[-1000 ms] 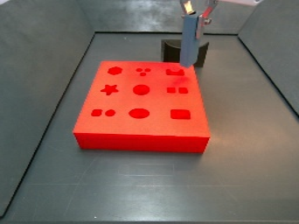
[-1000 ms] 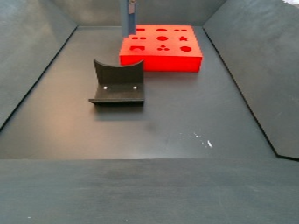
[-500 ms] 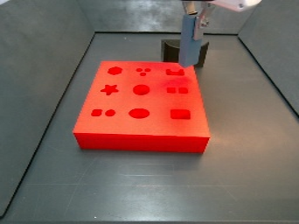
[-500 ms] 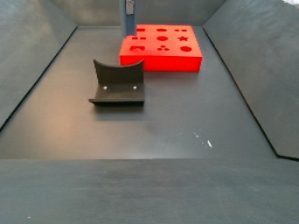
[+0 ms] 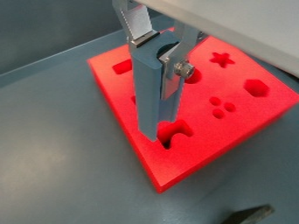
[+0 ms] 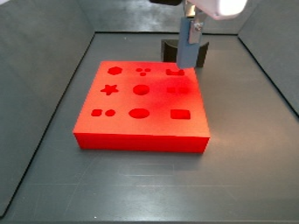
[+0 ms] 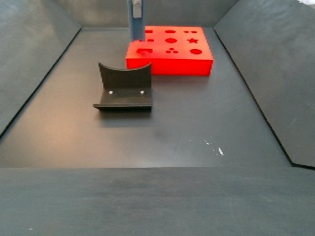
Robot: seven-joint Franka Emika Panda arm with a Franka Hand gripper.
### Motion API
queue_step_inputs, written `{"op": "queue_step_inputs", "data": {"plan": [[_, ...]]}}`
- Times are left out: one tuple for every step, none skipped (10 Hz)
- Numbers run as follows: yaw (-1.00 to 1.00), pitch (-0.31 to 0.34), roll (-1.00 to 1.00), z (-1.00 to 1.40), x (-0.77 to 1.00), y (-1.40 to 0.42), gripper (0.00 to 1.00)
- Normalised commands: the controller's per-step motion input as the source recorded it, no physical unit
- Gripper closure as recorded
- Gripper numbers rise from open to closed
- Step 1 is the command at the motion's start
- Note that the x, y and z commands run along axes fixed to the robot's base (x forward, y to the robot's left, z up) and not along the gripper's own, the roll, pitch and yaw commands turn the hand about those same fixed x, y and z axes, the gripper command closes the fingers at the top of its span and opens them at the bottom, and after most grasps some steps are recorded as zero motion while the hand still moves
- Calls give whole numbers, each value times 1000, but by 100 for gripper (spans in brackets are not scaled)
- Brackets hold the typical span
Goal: Insert the arch object.
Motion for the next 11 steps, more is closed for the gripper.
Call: {"op": "queue_step_inputs", "data": {"plan": [[-811,0,-21,-17,-37,123,100],[-757,-17,-49,0,-31,151,100],[-606,-10,-97,-3,-6,269,100],[-666,-23,-81,-26,-20,209,100],[-700,0,-66,0,0,209,100],[-471,-66,-111,-9,-137,100,100],[-129,-91,-81,-34,-123,0,100],[0,-60,-26,-51,-66,-69,100],[71,-87,-69,-111,-126,-71,100],[86,-130,-187,-86,-134,-14,100],[0,-151,-273,-137,-151,0,100]]}}
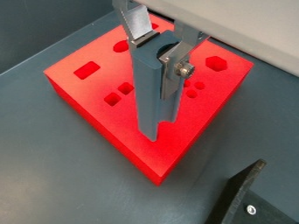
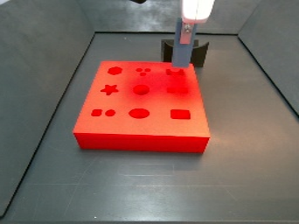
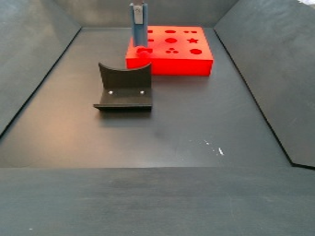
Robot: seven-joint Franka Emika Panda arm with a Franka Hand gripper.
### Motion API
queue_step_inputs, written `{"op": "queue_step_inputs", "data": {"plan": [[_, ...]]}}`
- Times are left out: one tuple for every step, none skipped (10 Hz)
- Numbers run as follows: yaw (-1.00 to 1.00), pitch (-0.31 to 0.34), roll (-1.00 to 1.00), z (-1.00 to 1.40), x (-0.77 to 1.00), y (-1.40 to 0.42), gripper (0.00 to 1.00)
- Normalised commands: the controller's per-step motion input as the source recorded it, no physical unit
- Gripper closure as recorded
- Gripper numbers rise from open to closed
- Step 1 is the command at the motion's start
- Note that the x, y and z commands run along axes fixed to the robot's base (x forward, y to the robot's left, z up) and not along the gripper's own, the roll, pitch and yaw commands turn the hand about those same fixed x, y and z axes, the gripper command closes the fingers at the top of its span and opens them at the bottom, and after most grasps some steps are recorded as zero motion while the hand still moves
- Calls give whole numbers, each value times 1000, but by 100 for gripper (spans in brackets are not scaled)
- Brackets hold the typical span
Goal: Insert the arch object.
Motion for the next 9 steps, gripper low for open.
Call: {"op": "queue_step_inputs", "data": {"plan": [[0,-171,-360,-89,-157,11,100],[0,-231,-386,-46,-174,3,100],[0,-189,-267,-51,-126,0,100],[0,-100,-81,0,-171,0,100],[0,-69,0,0,-260,0,100],[0,-50,41,0,-223,0,100],[0,0,97,-63,0,-14,100],[0,0,84,-71,163,-11,100],[0,0,66,-77,109,0,100]]}}
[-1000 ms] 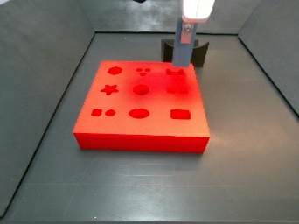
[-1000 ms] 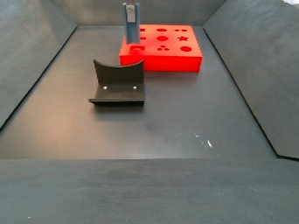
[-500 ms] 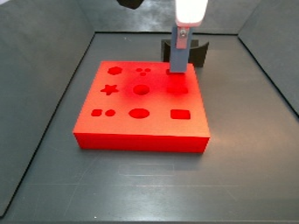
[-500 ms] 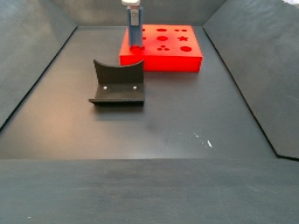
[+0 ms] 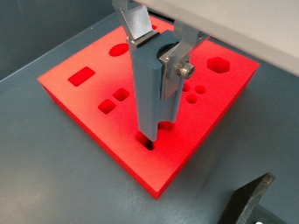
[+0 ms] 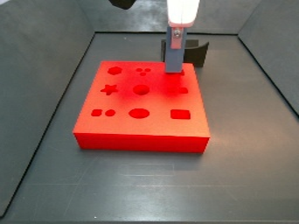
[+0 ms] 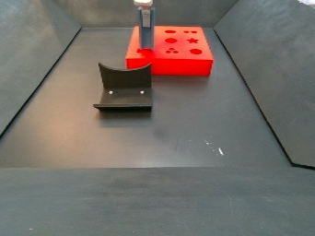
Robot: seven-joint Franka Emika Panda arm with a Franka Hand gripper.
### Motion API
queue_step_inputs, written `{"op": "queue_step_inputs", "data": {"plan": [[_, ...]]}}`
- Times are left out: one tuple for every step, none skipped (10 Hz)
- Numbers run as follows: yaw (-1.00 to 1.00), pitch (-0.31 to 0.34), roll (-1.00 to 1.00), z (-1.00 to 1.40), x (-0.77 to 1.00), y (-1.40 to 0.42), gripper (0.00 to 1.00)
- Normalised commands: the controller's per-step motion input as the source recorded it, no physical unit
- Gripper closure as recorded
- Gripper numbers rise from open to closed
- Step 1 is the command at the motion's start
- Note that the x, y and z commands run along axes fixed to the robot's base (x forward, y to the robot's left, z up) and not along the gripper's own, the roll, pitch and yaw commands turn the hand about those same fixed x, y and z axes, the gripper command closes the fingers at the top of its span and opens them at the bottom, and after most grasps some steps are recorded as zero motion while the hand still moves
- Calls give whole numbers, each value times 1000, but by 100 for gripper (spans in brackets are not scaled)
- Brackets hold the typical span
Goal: Insert the arch object.
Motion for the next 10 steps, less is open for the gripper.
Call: {"op": "queue_step_inputs", "data": {"plan": [[57,0,76,-60,31,0,100],[117,0,87,-100,0,0,100],[214,-13,120,-97,-9,0,100],[217,0,127,-63,26,-37,100],[237,0,133,-37,197,-20,100],[226,1,129,-40,189,-14,100],[114,21,114,-17,200,-49,100],[0,6,97,-71,94,0,100],[0,0,93,-111,0,0,100],[0,0,54,-100,-86,0,100]]}}
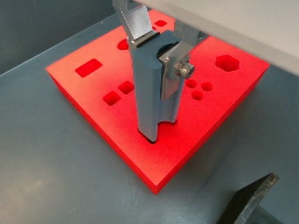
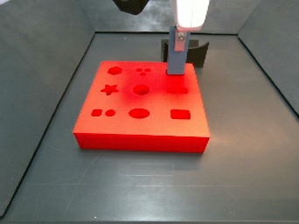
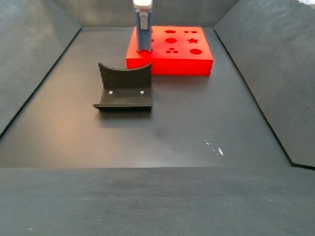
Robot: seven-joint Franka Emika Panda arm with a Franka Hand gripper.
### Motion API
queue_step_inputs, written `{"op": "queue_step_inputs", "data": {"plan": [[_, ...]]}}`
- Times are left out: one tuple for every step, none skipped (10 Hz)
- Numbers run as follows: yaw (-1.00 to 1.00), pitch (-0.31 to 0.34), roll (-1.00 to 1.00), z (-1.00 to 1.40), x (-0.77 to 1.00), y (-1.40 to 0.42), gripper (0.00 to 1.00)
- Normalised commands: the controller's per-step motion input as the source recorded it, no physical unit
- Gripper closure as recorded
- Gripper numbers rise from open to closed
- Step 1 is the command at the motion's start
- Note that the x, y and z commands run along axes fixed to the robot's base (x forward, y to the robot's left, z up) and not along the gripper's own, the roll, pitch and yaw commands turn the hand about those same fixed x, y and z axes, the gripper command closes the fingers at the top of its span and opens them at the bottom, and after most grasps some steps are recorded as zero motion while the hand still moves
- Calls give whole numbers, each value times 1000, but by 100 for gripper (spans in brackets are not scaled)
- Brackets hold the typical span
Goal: Insert the arch object.
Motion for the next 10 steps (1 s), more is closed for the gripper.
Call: {"op": "queue_step_inputs", "data": {"plan": [[-14,0,66,-126,-91,0,100],[-77,0,97,-143,-23,0,100],[-100,0,106,-229,0,-29,100],[-109,23,110,-280,209,-34,100],[-111,43,86,-237,260,-11,100],[-94,30,84,-200,169,0,100],[-80,17,81,-189,97,0,100],[-69,0,107,-251,0,0,100],[-63,-3,103,-511,-86,0,100],[-77,-23,70,-694,-137,0,100]]}}
